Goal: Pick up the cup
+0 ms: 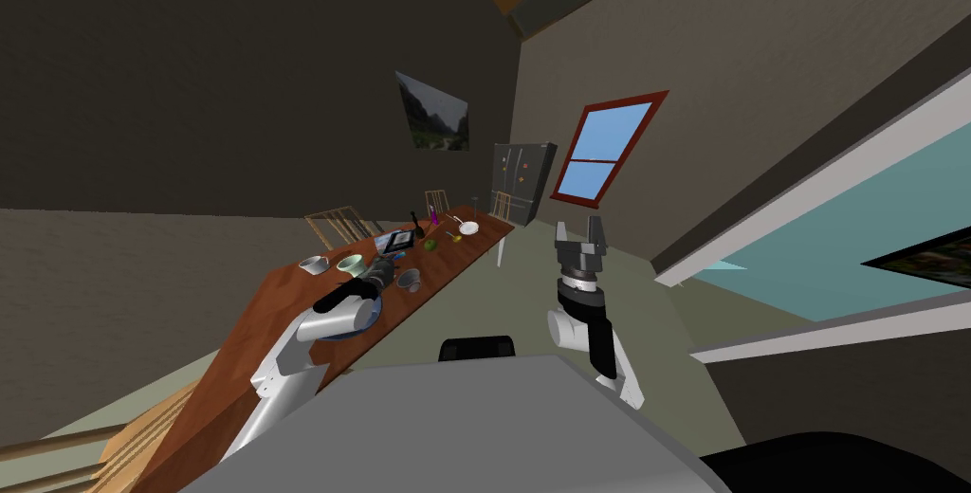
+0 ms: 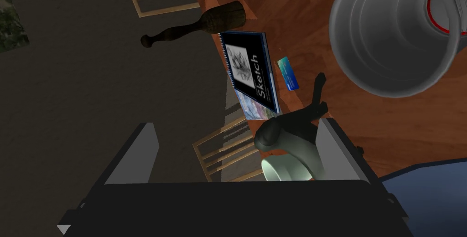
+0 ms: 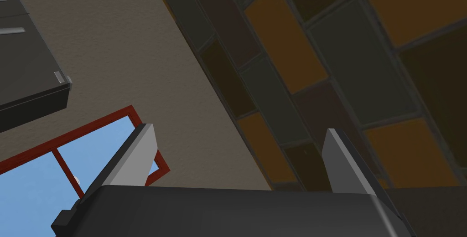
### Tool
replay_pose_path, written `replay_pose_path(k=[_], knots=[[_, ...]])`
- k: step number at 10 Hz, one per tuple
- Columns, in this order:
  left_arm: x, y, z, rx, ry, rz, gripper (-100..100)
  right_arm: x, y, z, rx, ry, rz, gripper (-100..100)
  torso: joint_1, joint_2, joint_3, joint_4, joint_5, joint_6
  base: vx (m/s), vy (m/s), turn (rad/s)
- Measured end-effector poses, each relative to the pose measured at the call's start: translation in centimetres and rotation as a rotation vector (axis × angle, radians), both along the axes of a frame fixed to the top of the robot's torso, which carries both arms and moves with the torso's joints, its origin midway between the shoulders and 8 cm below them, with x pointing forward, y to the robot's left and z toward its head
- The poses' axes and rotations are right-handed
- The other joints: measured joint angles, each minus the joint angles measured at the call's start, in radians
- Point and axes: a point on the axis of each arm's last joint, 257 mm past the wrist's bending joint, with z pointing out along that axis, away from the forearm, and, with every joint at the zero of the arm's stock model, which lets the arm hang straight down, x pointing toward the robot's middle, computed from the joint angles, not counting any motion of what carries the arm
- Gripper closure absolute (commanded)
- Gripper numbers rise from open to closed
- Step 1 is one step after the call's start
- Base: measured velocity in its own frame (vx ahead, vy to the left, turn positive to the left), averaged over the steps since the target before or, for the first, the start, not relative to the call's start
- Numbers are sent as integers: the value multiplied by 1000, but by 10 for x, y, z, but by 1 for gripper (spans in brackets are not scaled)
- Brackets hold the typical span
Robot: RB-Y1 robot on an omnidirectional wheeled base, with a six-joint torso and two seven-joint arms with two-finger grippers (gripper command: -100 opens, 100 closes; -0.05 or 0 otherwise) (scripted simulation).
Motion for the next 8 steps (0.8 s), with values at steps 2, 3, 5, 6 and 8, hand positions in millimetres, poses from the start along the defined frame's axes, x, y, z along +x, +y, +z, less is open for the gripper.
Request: replay_pose_path(k=[2,3,5,6,8], knots=[[-5,7,-11,-16,58,16,-100,0,0,0,0,0,0,0,0,-1,-1,0,0,0,52,-37,4],[-7,12,-20,-27,91,26,-100,0,0,0,0,0,0,0,0,-1,-1,0,0,0,44,-38,5],[-13,14,-32,-45,148,42,-100,0,0,0,0,0,0,0,-1,-1,-1,0,0,0,50,-37,7],[-18,16,-41,-54,181,49,-100,0,0,0,0,0,0,0,0,-1,0,0,0,0,17,-13,0],[-25,20,-50,-67,222,59,-100,0,0,0,0,0,0,0,1,1,0,0,0,0,30,-25,6]])
